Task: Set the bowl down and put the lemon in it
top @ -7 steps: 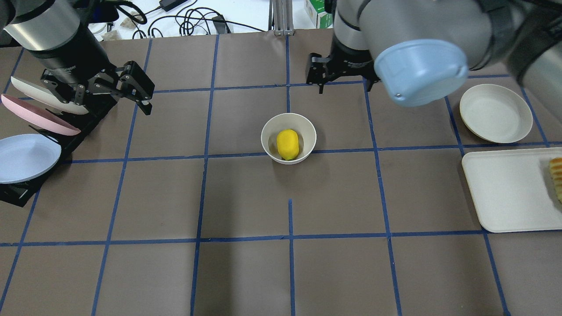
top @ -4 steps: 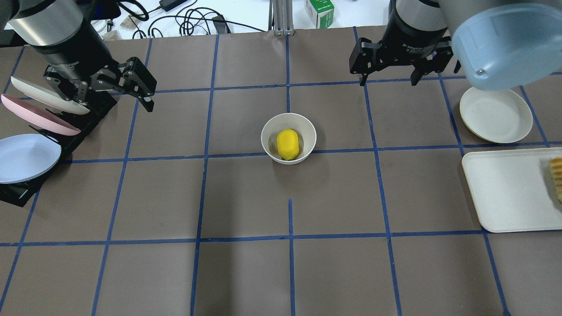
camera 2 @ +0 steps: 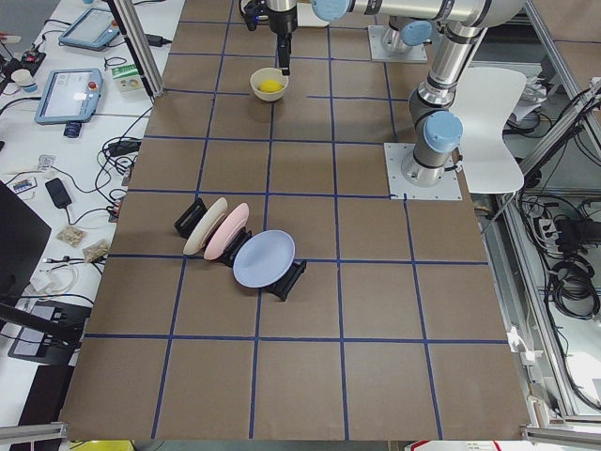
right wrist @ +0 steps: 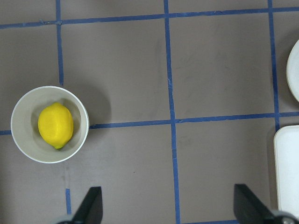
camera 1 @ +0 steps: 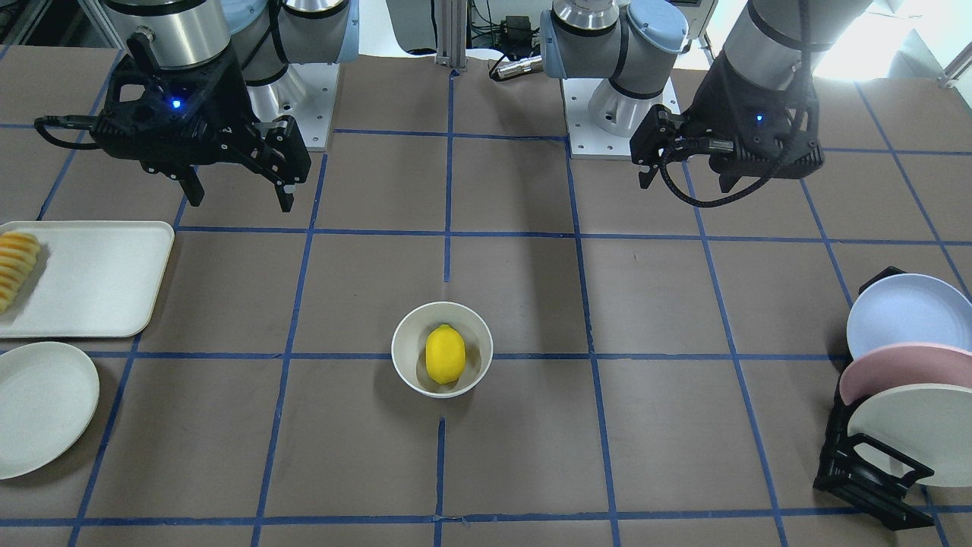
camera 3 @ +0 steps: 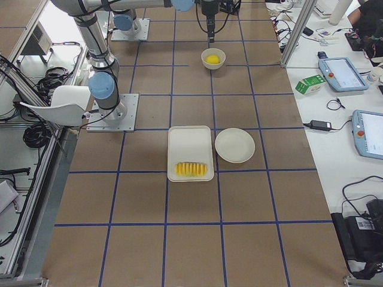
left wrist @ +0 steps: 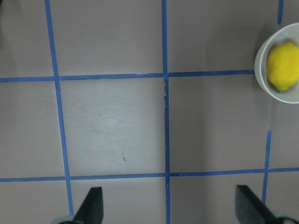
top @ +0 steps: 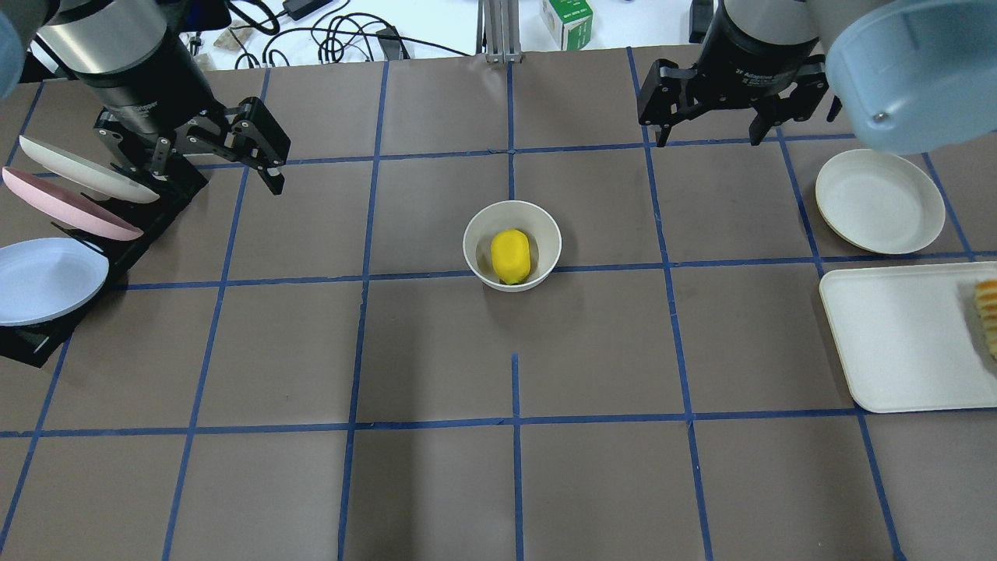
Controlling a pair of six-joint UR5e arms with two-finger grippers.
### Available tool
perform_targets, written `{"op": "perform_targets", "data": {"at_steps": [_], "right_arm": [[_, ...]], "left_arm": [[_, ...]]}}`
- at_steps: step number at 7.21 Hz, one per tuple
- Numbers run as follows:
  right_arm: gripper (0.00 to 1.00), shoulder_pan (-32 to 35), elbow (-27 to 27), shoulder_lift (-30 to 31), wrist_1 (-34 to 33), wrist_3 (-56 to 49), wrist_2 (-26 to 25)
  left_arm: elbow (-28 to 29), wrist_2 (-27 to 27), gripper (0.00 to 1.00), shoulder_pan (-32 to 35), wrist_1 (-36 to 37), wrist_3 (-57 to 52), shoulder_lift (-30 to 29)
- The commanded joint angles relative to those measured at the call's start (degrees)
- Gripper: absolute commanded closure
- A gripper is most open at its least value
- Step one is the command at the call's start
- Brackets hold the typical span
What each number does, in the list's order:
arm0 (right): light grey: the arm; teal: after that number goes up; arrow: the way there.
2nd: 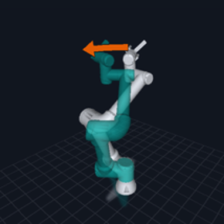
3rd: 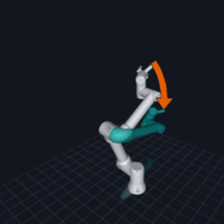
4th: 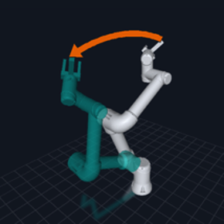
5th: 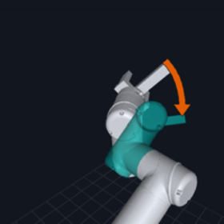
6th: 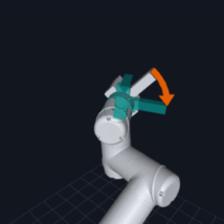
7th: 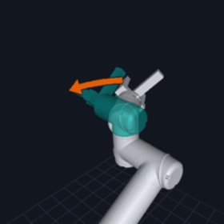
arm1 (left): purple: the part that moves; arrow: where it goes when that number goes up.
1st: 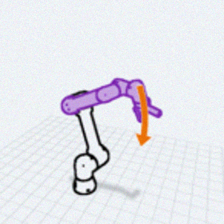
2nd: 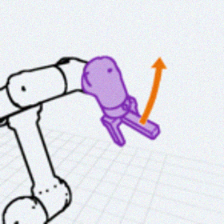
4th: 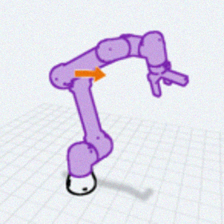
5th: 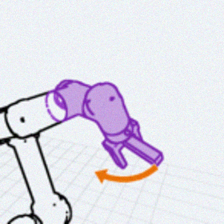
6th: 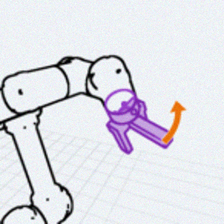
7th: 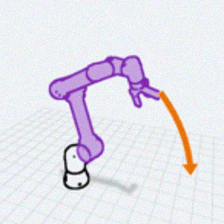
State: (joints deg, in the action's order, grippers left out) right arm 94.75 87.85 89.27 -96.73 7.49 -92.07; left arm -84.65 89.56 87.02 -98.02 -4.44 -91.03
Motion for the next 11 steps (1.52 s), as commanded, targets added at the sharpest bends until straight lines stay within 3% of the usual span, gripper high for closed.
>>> {"op": "perform_targets", "data": {"at_steps": [1,4,6,11], "right_arm": [[0.00,0.0,-0.2,0.0,0.4,0.0,-0.2],[0.00,0.0,-0.3,0.1,0.7,-0.1,-0.2],[0.00,0.0,-2.2,-0.3,5.7,-0.6,-0.3],[0.00,0.1,-1.6,-0.4,5.5,-0.6,0.2]], "left_arm": [[0.2,-0.1,0.00,0.2,0.0,0.0,-0.2],[0.3,0.0,0.00,0.7,0.0,0.0,-0.1],[0.3,0.1,0.00,0.6,0.1,0.0,-0.2],[-0.2,0.0,0.00,0.9,0.2,0.0,-0.1]]}}
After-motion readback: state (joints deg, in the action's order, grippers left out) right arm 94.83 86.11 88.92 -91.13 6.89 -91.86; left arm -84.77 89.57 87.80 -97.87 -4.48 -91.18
